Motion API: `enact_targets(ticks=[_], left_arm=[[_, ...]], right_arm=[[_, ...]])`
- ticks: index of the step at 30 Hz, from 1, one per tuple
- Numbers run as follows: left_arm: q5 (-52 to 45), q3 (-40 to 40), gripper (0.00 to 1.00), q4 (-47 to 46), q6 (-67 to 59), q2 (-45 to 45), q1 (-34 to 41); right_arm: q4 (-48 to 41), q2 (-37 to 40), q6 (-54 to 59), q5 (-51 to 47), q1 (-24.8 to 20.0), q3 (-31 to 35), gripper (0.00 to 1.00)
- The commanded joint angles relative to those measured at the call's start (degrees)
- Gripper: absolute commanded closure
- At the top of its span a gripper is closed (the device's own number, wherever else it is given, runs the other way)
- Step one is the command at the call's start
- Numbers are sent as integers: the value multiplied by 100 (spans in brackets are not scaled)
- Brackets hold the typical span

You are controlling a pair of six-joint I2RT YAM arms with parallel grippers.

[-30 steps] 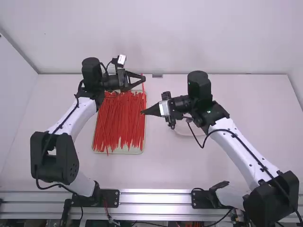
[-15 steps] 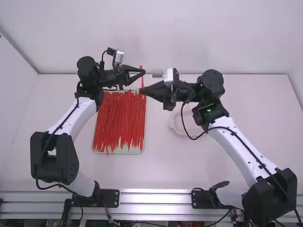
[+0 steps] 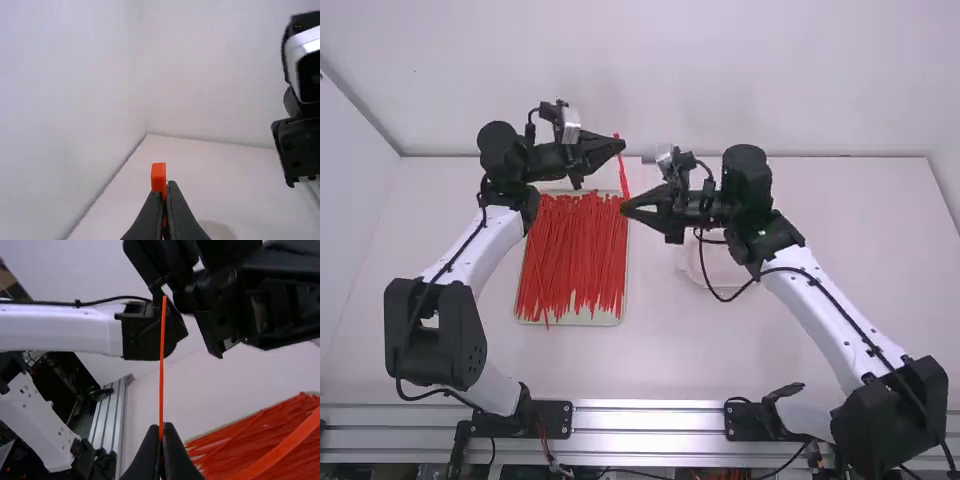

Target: Fasten the cable tie

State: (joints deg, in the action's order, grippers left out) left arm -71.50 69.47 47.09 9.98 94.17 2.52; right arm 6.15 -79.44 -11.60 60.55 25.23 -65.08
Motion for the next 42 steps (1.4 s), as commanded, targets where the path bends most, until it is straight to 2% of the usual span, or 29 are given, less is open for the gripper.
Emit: enact_targets(ticks=[1, 5, 10, 17, 28, 34, 42], left_arm=[[-560, 59, 98, 96, -804, -31, -109], [-933, 46, 98, 166, -1097, -31, -140], [-868, 37, 98, 184, -1379, -31, -118], [-866, 31, 98, 184, -2015, -31, -162], [-866, 31, 98, 192, -2699, -31, -144], [-1342, 31, 98, 612, -3128, -31, -144], [-1314, 31, 98, 1182, -2977, -31, -133]], right_arm=[[-184, -11, 190, -289, 138, -168, 100], [-238, -181, 138, -341, 216, -168, 100], [-142, -444, -433, -317, 76, -168, 100], [702, -721, -1097, 481, -35, -164, 100], [1143, -737, -1644, 542, -59, -164, 100], [1161, -737, -1707, 435, -50, -164, 100], [1152, -737, -1714, 389, -81, -164, 100]])
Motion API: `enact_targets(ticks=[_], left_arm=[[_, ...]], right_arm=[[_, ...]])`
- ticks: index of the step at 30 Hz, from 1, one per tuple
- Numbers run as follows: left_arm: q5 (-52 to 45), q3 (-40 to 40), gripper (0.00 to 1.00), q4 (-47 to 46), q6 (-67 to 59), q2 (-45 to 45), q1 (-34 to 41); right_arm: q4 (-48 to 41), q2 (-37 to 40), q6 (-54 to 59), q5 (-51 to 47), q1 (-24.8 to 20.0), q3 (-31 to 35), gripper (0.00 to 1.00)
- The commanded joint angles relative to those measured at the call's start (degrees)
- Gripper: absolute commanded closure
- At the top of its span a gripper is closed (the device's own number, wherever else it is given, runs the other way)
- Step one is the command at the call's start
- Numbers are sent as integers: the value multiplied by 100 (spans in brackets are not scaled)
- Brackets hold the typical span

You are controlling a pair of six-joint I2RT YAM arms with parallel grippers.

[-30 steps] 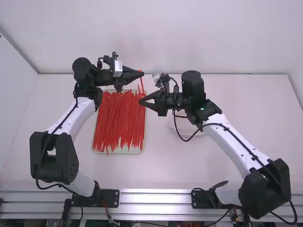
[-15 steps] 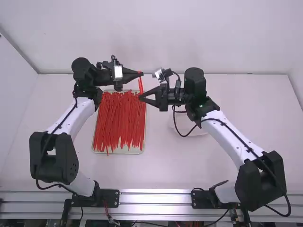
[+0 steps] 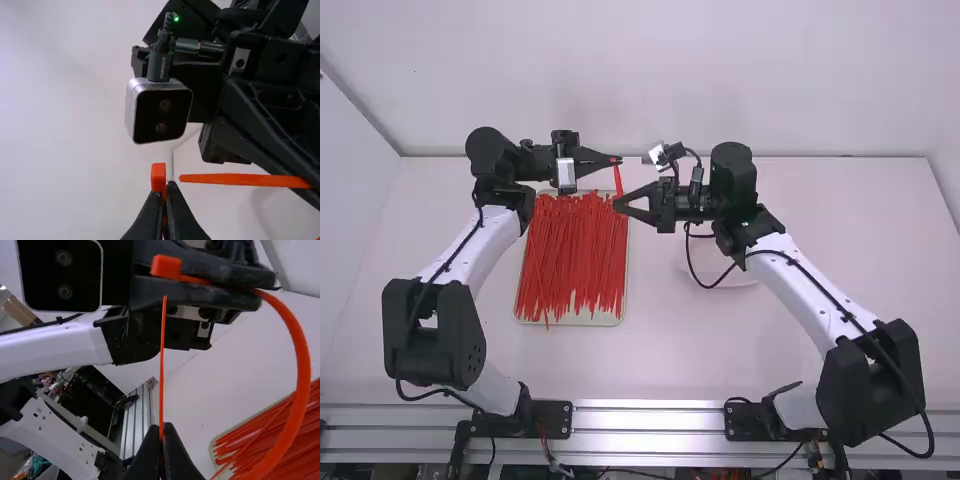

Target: Fasten the cable tie

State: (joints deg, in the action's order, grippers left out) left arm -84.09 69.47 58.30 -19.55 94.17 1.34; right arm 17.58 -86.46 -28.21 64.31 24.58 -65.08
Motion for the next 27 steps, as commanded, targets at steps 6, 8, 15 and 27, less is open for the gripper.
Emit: enact_targets(ticks=[6, 8, 15, 27], left_arm=[[-55, 31, 98, 70, -44, -31, -15], [-55, 31, 98, 74, -48, -31, -17], [-55, 31, 98, 87, -44, -31, -15], [-52, 31, 98, 44, -199, -31, 57]], right_arm=[[31, -35, -55, -11, -15, -166, 100], [28, -35, -55, -11, -28, -166, 100], [59, -35, -50, -7, -28, -166, 100], [162, -35, -50, 11, -22, -166, 100]])
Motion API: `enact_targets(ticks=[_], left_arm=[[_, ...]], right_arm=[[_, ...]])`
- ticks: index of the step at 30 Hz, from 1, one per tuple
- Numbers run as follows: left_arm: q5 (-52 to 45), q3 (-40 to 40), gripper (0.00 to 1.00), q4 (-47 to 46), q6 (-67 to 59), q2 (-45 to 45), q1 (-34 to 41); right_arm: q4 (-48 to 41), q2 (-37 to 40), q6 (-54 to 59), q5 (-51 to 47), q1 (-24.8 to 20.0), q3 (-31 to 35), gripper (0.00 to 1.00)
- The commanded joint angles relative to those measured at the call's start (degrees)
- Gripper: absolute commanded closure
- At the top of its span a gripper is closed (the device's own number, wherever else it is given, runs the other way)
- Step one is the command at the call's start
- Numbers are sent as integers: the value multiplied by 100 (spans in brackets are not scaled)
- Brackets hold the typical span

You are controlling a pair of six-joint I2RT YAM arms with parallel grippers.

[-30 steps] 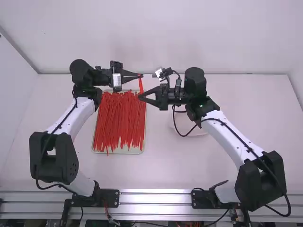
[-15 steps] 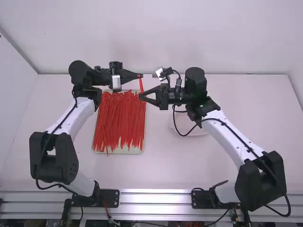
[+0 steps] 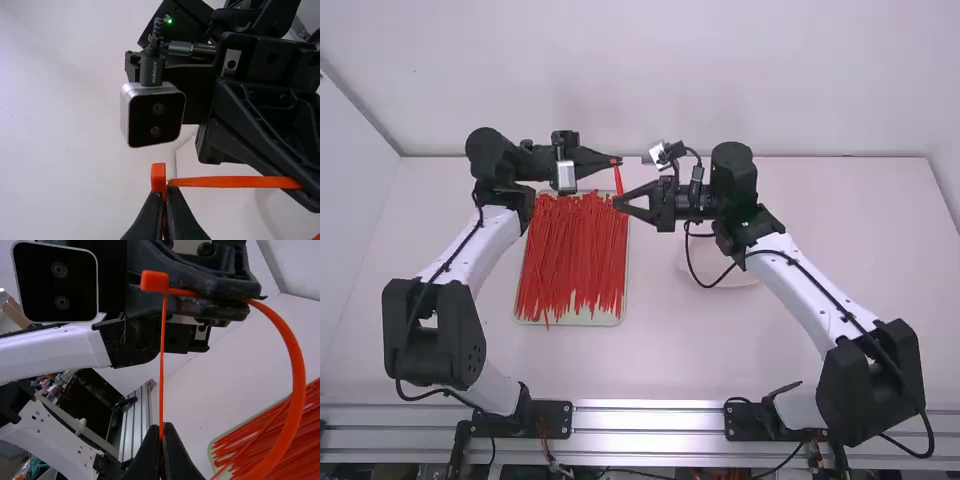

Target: Fasten the cable tie

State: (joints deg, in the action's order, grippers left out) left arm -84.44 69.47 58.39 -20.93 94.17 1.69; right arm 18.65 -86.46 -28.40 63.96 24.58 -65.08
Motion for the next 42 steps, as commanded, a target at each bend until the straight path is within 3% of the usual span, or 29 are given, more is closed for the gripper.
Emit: enact_targets(ticks=[1, 18, 42], left_arm=[[-22, 31, 98, 39, -55, -31, 17], [-20, -131, 98, 105, -59, -31, 52], [-369, -153, 98, -157, -57, -31, 319]], right_arm=[[57, -35, -31, 46, -22, -166, 100], [122, -35, -35, 0, -22, -166, 100], [1113, -35, -629, -382, -24, -166, 100]])
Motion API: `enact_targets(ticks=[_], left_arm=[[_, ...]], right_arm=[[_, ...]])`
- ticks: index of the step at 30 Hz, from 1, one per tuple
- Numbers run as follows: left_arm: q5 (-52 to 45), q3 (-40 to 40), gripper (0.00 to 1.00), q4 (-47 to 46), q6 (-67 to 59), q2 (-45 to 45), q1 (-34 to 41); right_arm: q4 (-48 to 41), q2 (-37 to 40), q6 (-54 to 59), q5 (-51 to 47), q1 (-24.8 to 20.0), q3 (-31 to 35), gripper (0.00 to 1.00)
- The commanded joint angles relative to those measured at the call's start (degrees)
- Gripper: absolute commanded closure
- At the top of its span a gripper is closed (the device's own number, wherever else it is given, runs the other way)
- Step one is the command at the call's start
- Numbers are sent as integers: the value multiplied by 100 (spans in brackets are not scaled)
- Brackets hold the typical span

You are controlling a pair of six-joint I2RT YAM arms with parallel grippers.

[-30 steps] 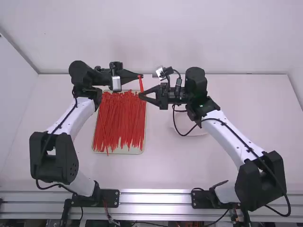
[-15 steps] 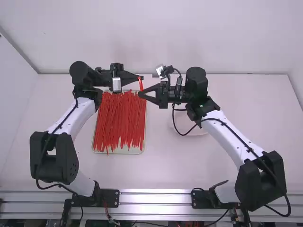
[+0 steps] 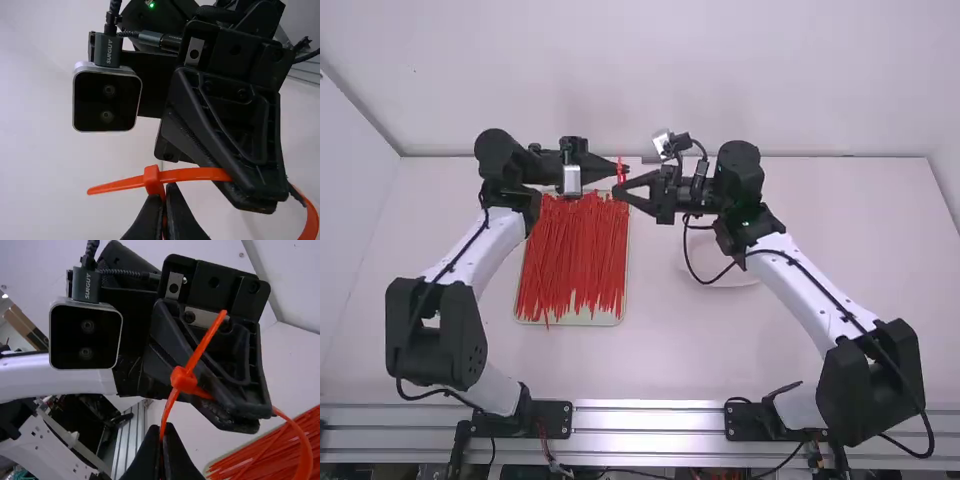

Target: Fasten the cable tie

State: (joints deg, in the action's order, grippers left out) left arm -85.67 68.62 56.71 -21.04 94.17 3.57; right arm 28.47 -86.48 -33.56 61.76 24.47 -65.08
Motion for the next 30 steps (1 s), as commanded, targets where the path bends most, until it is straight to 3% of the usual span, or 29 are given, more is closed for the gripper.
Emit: enact_targets(ticks=[1, 18, 30], left_arm=[[-240, -81, 98, 17, -46, -31, 129], [-402, -522, 98, 719, 11, -31, 142], [-389, -527, 98, 1132, 514, -31, 131]], right_arm=[[149, -33, -116, -166, -11, -166, 100], [588, -33, -566, -181, -271, -166, 100], [367, -44, -503, -332, -269, -166, 100]])
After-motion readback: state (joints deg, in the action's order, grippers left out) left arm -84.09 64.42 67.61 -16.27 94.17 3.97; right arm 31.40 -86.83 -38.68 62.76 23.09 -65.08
